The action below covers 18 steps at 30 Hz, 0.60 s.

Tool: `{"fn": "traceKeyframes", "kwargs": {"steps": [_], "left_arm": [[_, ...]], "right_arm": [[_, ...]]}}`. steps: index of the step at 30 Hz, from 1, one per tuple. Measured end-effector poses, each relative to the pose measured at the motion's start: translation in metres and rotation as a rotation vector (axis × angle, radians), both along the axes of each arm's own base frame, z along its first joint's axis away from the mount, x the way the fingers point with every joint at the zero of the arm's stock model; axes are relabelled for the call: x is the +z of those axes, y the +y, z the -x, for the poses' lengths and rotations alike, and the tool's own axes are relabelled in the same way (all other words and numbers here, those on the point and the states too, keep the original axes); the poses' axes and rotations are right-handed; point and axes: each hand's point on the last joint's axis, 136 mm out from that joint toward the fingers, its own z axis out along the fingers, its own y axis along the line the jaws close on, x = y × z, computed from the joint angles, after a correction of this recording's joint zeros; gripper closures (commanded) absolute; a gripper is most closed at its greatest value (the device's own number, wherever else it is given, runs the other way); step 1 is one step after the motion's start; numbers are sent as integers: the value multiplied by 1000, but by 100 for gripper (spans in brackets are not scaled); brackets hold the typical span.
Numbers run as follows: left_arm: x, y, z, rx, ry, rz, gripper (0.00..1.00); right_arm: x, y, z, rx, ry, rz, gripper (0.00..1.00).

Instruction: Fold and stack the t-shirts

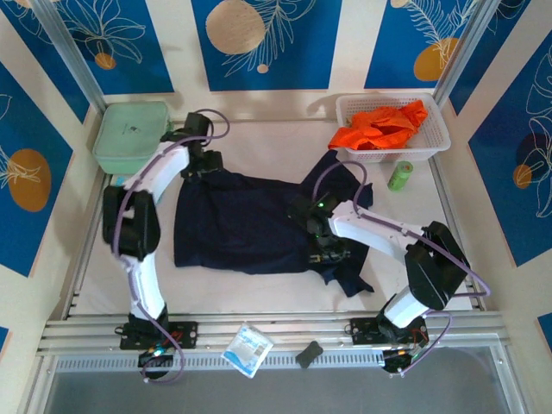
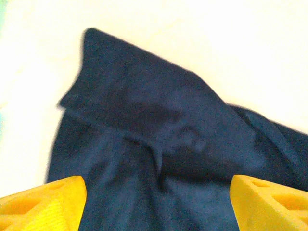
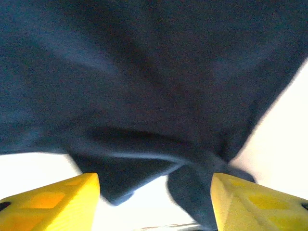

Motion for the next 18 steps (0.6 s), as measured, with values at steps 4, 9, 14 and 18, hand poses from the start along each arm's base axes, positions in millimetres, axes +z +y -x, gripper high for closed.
{"fn": "traceKeyframes", "kwargs": {"steps": [4,9,14,18], "left_arm": [[57,20,57,32,-105,15,25],[61,56,124,123,-110,35,29],[42,75,165,187,-56,35,30],[37,78,185,196,-48,45,30]], "right_arm": [[30,56,-10,140,-60,-152,34],[31,133,-25,296,-31,-294,42],[6,203,-49,447,-11,-325,43],[-21,237,-65,556,-10,-303,38]]}}
